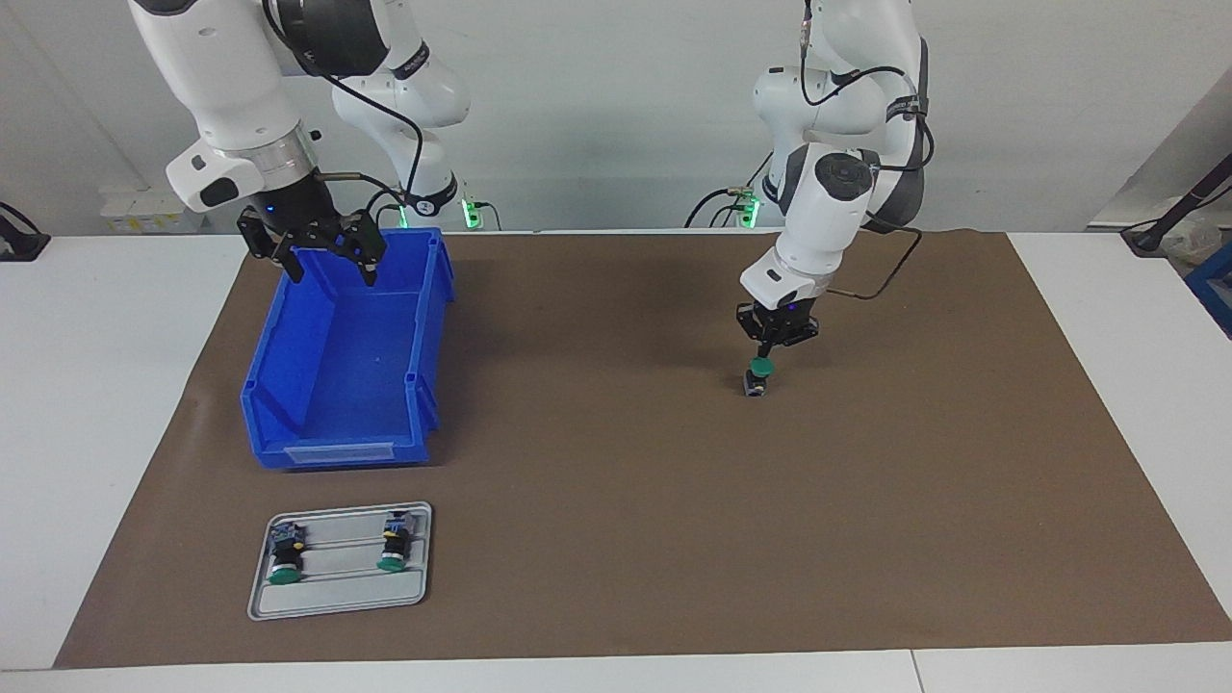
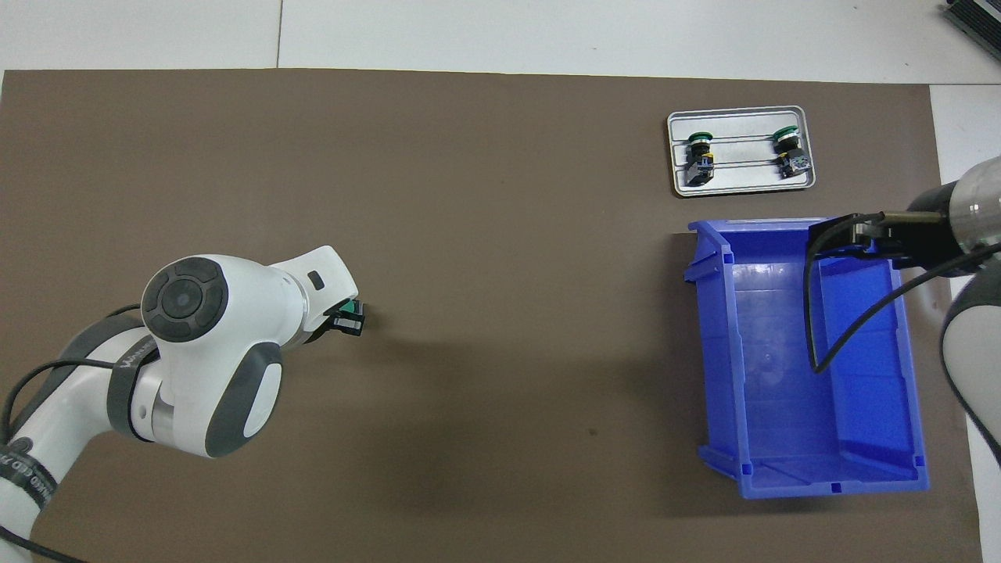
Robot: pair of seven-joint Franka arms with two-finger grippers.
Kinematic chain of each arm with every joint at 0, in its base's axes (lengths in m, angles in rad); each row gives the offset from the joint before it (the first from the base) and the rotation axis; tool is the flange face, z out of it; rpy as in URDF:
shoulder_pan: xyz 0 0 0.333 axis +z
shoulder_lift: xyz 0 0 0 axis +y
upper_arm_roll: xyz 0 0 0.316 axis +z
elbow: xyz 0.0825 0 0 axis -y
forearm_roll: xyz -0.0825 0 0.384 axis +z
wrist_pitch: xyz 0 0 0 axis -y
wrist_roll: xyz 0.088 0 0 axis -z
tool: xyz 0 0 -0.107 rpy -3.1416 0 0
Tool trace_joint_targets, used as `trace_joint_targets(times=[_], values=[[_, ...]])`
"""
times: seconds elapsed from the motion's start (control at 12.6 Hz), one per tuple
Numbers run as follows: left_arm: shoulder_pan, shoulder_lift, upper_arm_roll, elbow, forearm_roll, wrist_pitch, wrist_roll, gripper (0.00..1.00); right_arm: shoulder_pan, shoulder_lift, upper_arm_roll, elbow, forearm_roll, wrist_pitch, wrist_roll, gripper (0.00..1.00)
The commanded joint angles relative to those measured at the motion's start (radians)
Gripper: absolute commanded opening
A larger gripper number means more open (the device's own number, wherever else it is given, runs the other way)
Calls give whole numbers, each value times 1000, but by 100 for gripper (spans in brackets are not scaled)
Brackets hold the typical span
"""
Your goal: Place and press button with both arms
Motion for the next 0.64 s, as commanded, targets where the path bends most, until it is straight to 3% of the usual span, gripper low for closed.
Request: trace_joint_targets(times=[0.0, 0.32, 0.56], values=[[-8, 3, 4, -23, 22, 36, -17, 0, -9, -24, 8, -32, -17, 26, -16, 100], [-28, 3, 4, -99, 22, 108, -22, 0, -11, -24, 8, -32, -17, 27, -16, 100], [-22, 14, 5, -77, 22, 97, -20, 0, -11, -24, 8, -31, -17, 27, -16, 100]])
